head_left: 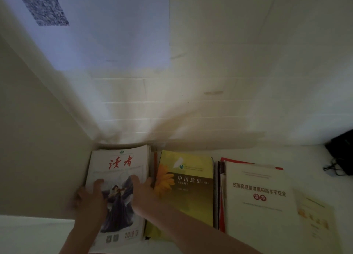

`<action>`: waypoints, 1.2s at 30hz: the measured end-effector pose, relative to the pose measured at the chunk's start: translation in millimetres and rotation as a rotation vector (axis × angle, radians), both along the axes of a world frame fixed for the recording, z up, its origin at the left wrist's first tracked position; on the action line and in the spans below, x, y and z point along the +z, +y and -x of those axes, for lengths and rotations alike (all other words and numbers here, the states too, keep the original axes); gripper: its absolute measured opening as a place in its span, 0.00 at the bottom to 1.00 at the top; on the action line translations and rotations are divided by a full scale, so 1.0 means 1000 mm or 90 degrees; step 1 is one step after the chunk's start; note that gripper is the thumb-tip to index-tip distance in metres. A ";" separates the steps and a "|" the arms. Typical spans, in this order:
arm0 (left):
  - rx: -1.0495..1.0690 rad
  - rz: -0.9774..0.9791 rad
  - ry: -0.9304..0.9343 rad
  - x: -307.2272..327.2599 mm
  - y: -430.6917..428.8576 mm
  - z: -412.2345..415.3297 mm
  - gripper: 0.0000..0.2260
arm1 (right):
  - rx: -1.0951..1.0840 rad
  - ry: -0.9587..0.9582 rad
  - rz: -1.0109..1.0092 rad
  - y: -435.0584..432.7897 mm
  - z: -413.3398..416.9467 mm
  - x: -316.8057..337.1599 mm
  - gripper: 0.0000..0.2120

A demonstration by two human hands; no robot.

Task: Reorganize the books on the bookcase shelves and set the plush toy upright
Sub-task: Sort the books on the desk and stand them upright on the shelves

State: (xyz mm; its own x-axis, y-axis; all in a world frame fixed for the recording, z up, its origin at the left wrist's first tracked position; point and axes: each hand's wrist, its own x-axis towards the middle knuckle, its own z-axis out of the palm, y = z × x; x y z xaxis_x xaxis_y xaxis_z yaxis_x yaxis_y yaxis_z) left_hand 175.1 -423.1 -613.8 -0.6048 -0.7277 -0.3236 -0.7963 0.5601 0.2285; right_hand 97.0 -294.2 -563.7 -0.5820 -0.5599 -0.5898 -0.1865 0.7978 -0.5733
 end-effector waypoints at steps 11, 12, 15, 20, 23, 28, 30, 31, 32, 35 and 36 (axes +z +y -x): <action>0.028 -0.006 -0.008 -0.006 0.000 0.006 0.21 | 0.097 0.157 -0.121 0.009 -0.006 -0.034 0.30; 0.046 0.003 0.015 -0.008 0.003 0.006 0.21 | 0.081 0.145 -0.134 0.008 -0.007 -0.040 0.28; -0.057 0.088 0.089 -0.010 0.016 0.013 0.26 | -0.009 0.202 -0.094 0.013 -0.020 -0.075 0.18; -0.258 0.049 0.008 -0.009 0.042 0.033 0.24 | 0.066 0.212 -0.126 0.022 -0.027 -0.054 0.28; -0.224 -0.012 0.041 -0.008 0.044 0.033 0.27 | 0.164 0.341 -0.033 0.024 -0.022 -0.062 0.29; -0.204 -0.027 0.026 0.000 0.045 0.036 0.26 | 0.222 0.333 -0.001 0.031 -0.013 -0.044 0.33; -0.197 -0.030 0.023 0.001 0.047 0.036 0.26 | 0.248 0.337 -0.004 0.032 -0.013 -0.040 0.32; -0.191 -0.032 0.022 0.001 0.048 0.035 0.26 | 0.254 0.341 -0.003 0.033 -0.013 -0.038 0.32; -0.188 -0.034 0.017 0.001 0.049 0.035 0.26 | 0.260 0.348 -0.009 0.035 -0.013 -0.036 0.32; -0.197 -0.037 0.010 0.002 0.048 0.034 0.27 | 0.281 0.370 -0.040 0.036 -0.014 -0.036 0.32; -0.198 -0.041 0.005 0.003 0.048 0.034 0.27 | 0.279 0.360 -0.050 0.035 -0.014 -0.040 0.32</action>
State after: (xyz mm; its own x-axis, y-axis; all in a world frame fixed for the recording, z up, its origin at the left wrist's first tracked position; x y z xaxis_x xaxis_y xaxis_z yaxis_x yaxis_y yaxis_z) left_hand 141.3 -375.1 -610.7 -0.7980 -0.4851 -0.3575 -0.5868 0.7606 0.2778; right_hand 110.9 -259.6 -603.8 -0.5424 -0.7796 -0.3130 -0.7499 0.6173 -0.2380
